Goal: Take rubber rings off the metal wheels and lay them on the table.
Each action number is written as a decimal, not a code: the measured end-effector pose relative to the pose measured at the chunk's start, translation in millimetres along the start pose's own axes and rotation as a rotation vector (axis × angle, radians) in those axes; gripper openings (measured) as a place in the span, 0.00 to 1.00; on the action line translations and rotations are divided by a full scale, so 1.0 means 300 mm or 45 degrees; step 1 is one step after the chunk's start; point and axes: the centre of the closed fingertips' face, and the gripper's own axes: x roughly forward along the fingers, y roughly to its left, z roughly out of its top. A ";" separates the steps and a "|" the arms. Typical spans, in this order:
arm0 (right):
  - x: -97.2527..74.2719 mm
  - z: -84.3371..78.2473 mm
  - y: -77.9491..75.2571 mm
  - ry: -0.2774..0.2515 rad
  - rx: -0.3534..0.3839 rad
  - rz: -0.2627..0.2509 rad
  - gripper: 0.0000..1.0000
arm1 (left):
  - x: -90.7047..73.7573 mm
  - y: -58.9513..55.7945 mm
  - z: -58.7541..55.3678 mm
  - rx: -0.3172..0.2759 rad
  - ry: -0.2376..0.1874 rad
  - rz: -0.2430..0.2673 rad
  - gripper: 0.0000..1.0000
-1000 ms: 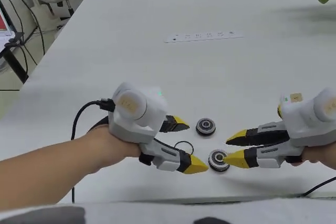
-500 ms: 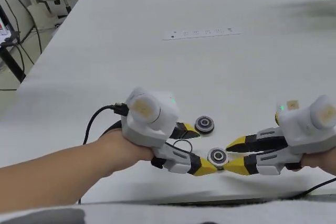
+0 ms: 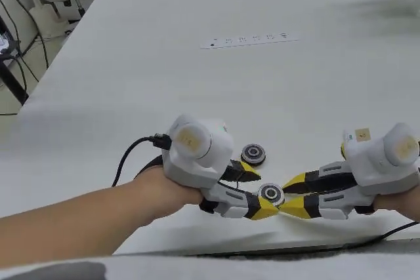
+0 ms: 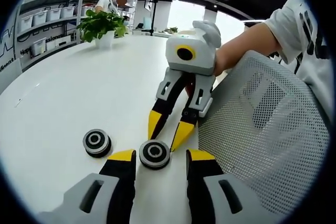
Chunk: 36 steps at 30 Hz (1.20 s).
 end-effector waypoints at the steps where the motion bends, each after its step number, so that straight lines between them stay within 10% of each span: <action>1: 0.001 -0.003 0.001 0.003 0.000 0.001 0.17 | 0.002 0.001 0.002 0.000 -0.003 0.001 0.31; 24: 0.005 -0.002 -0.005 -0.018 0.010 -0.021 0.13 | 0.033 0.011 -0.014 0.112 0.036 0.060 0.11; 26: 0.005 -0.003 -0.006 -0.016 0.009 -0.024 0.13 | 0.022 0.006 -0.045 0.175 0.103 0.053 0.09; 36: 0.006 -0.006 -0.011 -0.020 0.001 -0.029 0.12 | 0.039 0.018 -0.020 0.181 0.051 0.091 0.09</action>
